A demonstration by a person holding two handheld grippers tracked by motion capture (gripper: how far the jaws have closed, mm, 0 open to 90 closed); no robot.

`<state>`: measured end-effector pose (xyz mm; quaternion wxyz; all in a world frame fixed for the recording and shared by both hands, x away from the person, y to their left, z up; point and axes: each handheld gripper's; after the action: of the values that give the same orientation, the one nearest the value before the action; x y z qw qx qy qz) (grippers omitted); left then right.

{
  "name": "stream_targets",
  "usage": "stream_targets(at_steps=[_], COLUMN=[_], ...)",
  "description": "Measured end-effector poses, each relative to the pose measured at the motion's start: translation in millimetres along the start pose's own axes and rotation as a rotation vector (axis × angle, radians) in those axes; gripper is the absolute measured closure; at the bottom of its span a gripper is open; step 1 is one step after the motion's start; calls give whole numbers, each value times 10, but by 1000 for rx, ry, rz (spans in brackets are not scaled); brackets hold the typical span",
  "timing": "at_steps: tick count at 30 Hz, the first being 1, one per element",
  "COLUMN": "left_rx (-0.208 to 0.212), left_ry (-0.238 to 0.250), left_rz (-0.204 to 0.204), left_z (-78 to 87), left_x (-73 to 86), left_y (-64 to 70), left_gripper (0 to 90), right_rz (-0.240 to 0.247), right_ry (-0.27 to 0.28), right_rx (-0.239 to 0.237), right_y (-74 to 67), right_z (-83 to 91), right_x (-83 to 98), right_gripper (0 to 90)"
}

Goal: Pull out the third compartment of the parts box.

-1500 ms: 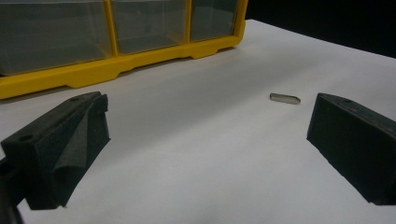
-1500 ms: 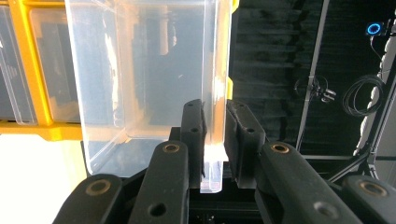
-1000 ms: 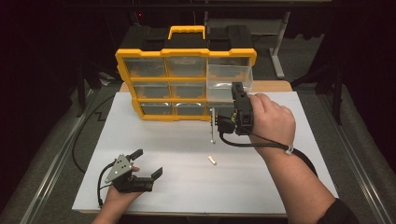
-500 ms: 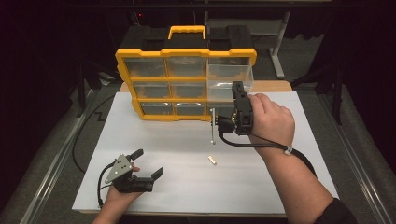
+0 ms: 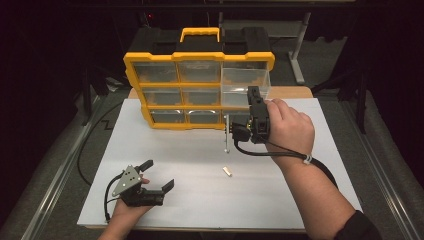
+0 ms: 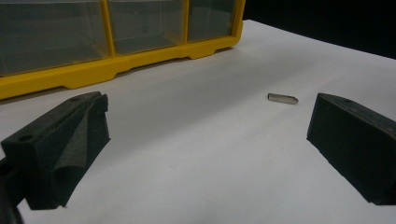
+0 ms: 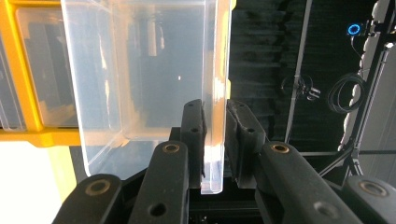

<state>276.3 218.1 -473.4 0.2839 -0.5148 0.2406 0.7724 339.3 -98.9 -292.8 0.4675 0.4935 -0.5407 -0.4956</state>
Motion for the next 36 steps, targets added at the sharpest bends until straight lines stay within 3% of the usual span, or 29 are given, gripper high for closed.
stream_targets(at_steps=[6,9,12,19,30,33,34,36], left_rx=[-1,-2,-5,-9,-14,-20,-20,-20], left_ry=[-1,1,6,10,17,14,14,17], left_rz=[2,2,5,6,0,2,2,5], left_z=[-5,-1,13,26,29,22,22,7], left_x=[1,-1,-4,-10,-16,-13,-13,-13], left_y=[-3,0,1,0,11,10,10,23], left_gripper=[2,2,2,2,2,1,2,2], right_rz=[-6,-14,-42,-49,-54,-52,-52,-55], right_ry=[4,21,42,46,56,54,54,53], right_rx=[-2,1,-11,-36,-106,-129,-129,-152], right_y=[6,19,55,-17,-334,-509,-509,-661], right_z=[1,19,112,216,356,362,362,370], right_x=[26,32,69,161,291,325,325,346], right_gripper=[786,667,605,575,531,503,503,493])
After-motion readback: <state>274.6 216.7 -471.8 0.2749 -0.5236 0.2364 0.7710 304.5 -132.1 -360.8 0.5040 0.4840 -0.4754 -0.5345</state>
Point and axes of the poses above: each handheld gripper's, and its own axes: z roughly backward along the jaws, x roughly out of its underside, y roughly to its right, and after that the axes turned 4 degrees about -y, right-handed
